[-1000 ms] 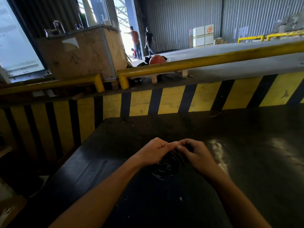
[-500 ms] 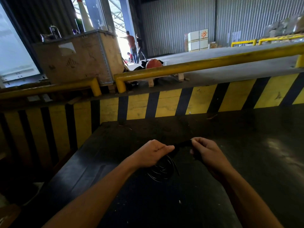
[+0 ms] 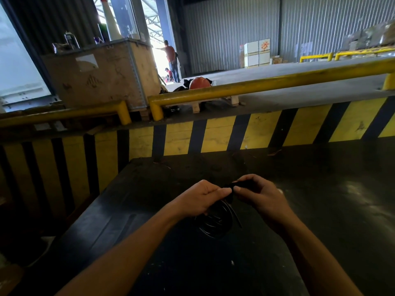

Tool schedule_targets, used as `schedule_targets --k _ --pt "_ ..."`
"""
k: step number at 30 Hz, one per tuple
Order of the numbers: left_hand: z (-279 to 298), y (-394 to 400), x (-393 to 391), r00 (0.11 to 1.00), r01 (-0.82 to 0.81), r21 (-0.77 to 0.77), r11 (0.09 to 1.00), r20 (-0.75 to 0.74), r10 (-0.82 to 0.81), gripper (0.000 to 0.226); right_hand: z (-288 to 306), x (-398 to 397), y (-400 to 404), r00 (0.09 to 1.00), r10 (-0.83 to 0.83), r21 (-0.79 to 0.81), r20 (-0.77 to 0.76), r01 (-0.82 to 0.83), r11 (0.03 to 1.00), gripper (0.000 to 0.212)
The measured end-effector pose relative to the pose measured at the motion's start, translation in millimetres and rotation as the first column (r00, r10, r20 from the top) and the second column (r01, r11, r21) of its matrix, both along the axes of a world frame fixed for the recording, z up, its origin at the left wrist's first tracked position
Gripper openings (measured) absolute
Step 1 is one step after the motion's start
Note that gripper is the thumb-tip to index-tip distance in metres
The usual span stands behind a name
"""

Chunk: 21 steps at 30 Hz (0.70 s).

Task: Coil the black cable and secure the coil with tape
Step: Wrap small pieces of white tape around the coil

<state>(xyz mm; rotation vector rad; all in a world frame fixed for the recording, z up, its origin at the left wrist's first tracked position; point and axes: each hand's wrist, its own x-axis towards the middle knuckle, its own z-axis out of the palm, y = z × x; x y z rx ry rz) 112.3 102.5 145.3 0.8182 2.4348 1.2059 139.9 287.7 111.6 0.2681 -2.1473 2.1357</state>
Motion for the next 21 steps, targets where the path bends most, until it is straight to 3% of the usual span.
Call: schedule_targets --k 6,13,15,17,19,21 --pt "2.7 2.5 2.4 1.0 0.012 0.021 1.0 0.002 -0.012 0.036 4.3 -1.8 -0.9 0.997 0.018 0.117 -0.078 -0.008 0.993 0.013" --pt "2.3 1.2 1.2 0.987 -0.096 0.183 0.978 -0.113 0.118 0.022 0.9 -7.4 1.0 0.945 -0.228 0.235 -0.234 0.283 0.93 0.018" --pt "4.4 4.8 1.6 0.986 -0.099 0.213 0.972 -0.112 0.125 0.025 1.7 -5.7 -3.6 0.961 -0.161 0.286 -0.223 0.222 0.932 0.016" --pt "5.4 8.1 1.1 0.984 -0.105 0.245 0.964 -0.115 0.137 0.026 5.6 -2.7 -7.3 0.988 -0.014 0.281 -0.153 0.057 0.958 0.014" --pt "4.7 8.7 -0.2 0.977 -0.145 0.286 0.947 -0.113 0.183 0.025 7.9 -1.5 -7.3 0.991 0.116 0.166 -0.064 -0.105 0.981 0.016" --pt "2.1 8.5 -1.6 0.967 -0.186 0.304 0.934 -0.113 0.229 0.029 8.5 -2.7 -3.9 0.991 0.13 0.082 -0.006 -0.129 0.988 0.017"
